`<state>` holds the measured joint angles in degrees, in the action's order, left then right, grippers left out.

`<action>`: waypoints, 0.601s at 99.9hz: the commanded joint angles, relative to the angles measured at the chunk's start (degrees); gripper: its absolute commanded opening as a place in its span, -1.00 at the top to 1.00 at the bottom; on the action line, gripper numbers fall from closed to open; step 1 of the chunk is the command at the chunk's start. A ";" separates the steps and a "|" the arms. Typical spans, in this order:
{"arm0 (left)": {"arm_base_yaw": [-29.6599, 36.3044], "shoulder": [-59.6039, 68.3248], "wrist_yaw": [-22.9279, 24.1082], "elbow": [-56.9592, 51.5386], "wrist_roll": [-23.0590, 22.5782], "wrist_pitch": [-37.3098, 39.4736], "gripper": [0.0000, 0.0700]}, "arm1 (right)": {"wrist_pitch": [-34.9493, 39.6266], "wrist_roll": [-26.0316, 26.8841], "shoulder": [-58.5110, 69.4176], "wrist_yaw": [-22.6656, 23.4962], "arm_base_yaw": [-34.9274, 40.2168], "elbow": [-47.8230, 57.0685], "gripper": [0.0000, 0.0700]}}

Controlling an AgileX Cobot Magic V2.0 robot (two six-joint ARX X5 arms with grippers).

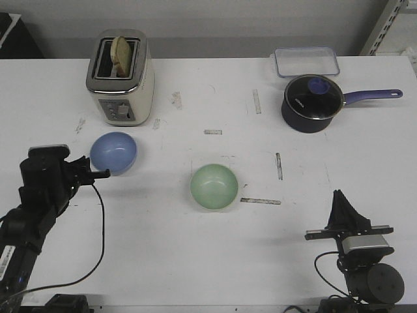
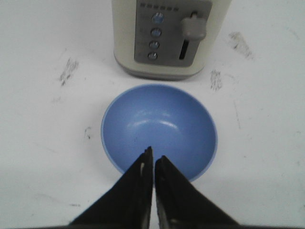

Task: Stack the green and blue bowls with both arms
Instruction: 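Reach the left gripper to the rim of the light blue bowl, then grip the blue bowl rim with the left gripper and lift it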

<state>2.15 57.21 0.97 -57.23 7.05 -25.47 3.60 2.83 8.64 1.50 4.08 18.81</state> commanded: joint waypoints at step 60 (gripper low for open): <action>-7.58 24.11 -10.12 -23.71 7.39 -18.84 1.00 | -0.61 0.55 -0.09 -0.02 0.07 0.26 1.00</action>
<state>-5.02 79.94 -8.99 -79.22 13.19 -44.10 3.60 2.85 8.64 1.48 4.08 18.81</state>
